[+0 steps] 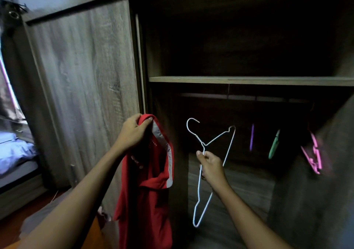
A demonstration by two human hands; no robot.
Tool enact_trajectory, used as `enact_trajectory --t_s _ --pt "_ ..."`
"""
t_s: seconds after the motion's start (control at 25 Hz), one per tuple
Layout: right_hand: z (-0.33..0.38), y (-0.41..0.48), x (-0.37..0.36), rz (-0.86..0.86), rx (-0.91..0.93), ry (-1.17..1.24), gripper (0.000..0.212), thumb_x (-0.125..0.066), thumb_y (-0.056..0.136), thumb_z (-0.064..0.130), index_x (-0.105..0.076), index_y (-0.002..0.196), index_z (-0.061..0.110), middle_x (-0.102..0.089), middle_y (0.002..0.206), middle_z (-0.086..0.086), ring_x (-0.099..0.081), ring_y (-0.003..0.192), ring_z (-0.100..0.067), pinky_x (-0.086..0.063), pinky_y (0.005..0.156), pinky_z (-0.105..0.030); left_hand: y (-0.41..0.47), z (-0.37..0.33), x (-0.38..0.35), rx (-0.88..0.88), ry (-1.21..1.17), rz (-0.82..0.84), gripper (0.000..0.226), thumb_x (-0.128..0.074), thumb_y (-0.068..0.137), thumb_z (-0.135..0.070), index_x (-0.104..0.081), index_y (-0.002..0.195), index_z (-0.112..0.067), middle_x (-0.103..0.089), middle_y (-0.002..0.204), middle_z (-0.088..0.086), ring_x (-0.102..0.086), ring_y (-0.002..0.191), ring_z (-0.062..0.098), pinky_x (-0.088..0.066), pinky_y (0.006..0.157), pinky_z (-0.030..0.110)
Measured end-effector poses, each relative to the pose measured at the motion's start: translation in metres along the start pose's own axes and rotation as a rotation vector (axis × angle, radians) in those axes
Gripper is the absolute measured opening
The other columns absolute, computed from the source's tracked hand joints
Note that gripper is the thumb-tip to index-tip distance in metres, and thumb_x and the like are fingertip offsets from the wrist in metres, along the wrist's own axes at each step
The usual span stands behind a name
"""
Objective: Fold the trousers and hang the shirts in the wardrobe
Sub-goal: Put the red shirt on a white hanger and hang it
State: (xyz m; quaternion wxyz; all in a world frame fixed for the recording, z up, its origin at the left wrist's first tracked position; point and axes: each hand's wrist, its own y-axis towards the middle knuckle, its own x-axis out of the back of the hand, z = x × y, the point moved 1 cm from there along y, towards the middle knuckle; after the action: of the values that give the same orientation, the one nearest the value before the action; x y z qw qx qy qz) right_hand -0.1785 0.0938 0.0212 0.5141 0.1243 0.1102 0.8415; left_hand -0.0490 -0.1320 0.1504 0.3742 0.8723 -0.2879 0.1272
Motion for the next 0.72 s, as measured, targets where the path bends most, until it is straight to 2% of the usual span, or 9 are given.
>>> enact_trajectory --t_s 0.08,0.2,0.32,0.4,0.44,0.52,0.6,0.64,0.72 --pt "0.002 -0.005 -0.004 -0.003 0.048 -0.036 0.041 -0.060 0.095 0.037 -0.045 0.063 0.016 -0.037 0.049 0.004 -0.038 0.046 -0.011 -0.034 0.049 -0.027 0.000 0.002 0.003 -0.007 0.016 -0.004 0.033 -0.062 0.092 -0.035 -0.061 0.080 -0.005 -0.059 0.071 0.006 -0.053 0.067 0.018 -0.042 0.066 0.037" --pt "0.009 -0.011 -0.008 -0.056 0.134 -0.064 0.042 -0.068 0.090 0.028 -0.048 0.058 0.012 -0.046 0.049 0.001 -0.049 0.049 -0.009 -0.043 0.054 -0.022 -0.005 0.000 0.007 -0.027 0.032 0.001 0.026 -0.063 0.094 -0.029 -0.058 0.073 -0.014 -0.054 0.066 -0.005 -0.050 0.063 0.010 -0.038 0.060 0.027" --pt "0.008 -0.017 -0.011 0.102 0.037 0.031 0.018 -0.072 0.088 0.016 -0.055 0.085 0.010 -0.059 0.057 -0.008 -0.060 0.048 -0.018 -0.050 0.049 -0.028 -0.009 -0.003 0.012 -0.065 0.060 0.005 0.017 -0.063 0.095 -0.027 -0.059 0.078 -0.025 -0.056 0.069 -0.014 -0.050 0.065 -0.003 -0.036 0.059 0.014" --pt "0.008 -0.020 -0.013 0.143 -0.037 0.048 0.022 -0.071 0.088 0.016 -0.052 0.097 0.013 -0.055 0.053 -0.004 -0.055 0.041 -0.016 -0.044 0.045 -0.026 -0.009 -0.006 0.014 -0.080 0.089 0.008 0.020 -0.063 0.094 -0.026 -0.057 0.076 -0.027 -0.054 0.068 -0.015 -0.049 0.063 -0.003 -0.033 0.058 0.010" --pt "0.012 -0.020 -0.012 0.081 -0.021 0.012 0.021 -0.070 0.089 0.022 -0.051 0.088 0.012 -0.049 0.048 0.004 -0.048 0.039 -0.010 -0.039 0.045 -0.024 -0.009 -0.007 0.015 -0.086 0.104 0.014 0.023 -0.063 0.094 -0.025 -0.055 0.073 -0.029 -0.053 0.067 -0.015 -0.049 0.063 -0.003 -0.033 0.057 0.009" --pt "0.029 -0.022 -0.008 -0.079 0.031 -0.053 0.046 -0.060 0.091 0.048 -0.043 0.061 0.018 -0.035 0.041 0.010 -0.034 0.038 -0.005 -0.030 0.047 -0.024 -0.009 -0.009 0.015 -0.102 0.137 0.023 0.028 -0.064 0.094 -0.025 -0.053 0.069 -0.030 -0.053 0.066 -0.014 -0.049 0.062 -0.001 -0.032 0.056 0.010" --pt "0.054 -0.027 -0.004 -0.161 -0.007 0.064 0.064 -0.046 0.084 0.074 -0.032 0.048 0.022 -0.025 0.040 0.009 -0.026 0.036 -0.009 -0.022 0.043 -0.021 -0.009 -0.011 0.014 -0.105 0.146 0.037 0.016 -0.064 0.094 -0.026 -0.064 0.078 -0.022 -0.061 0.070 -0.007 -0.055 0.066 0.007 -0.035 0.059 0.012" --pt "0.066 -0.029 -0.002 -0.150 -0.014 0.176 0.066 -0.044 0.081 0.078 -0.030 0.047 0.023 -0.023 0.041 0.007 -0.023 0.035 -0.011 -0.019 0.042 -0.019 -0.008 -0.013 0.014 -0.113 0.145 0.046 0.013 -0.064 0.094 -0.026 -0.070 0.086 -0.017 -0.066 0.076 -0.003 -0.059 0.072 0.010 -0.038 0.062 0.014" --pt "0.093 -0.034 0.000 -0.090 0.027 0.462 0.058 -0.044 0.085 0.065 -0.031 0.045 0.025 -0.020 0.040 0.007 -0.019 0.034 -0.010 -0.015 0.041 -0.017 -0.008 -0.019 0.014 -0.138 0.142 0.066 0.013 -0.065 0.094 -0.025 -0.072 0.096 -0.015 -0.068 0.084 -0.003 -0.061 0.077 0.009 -0.040 0.066 0.014"
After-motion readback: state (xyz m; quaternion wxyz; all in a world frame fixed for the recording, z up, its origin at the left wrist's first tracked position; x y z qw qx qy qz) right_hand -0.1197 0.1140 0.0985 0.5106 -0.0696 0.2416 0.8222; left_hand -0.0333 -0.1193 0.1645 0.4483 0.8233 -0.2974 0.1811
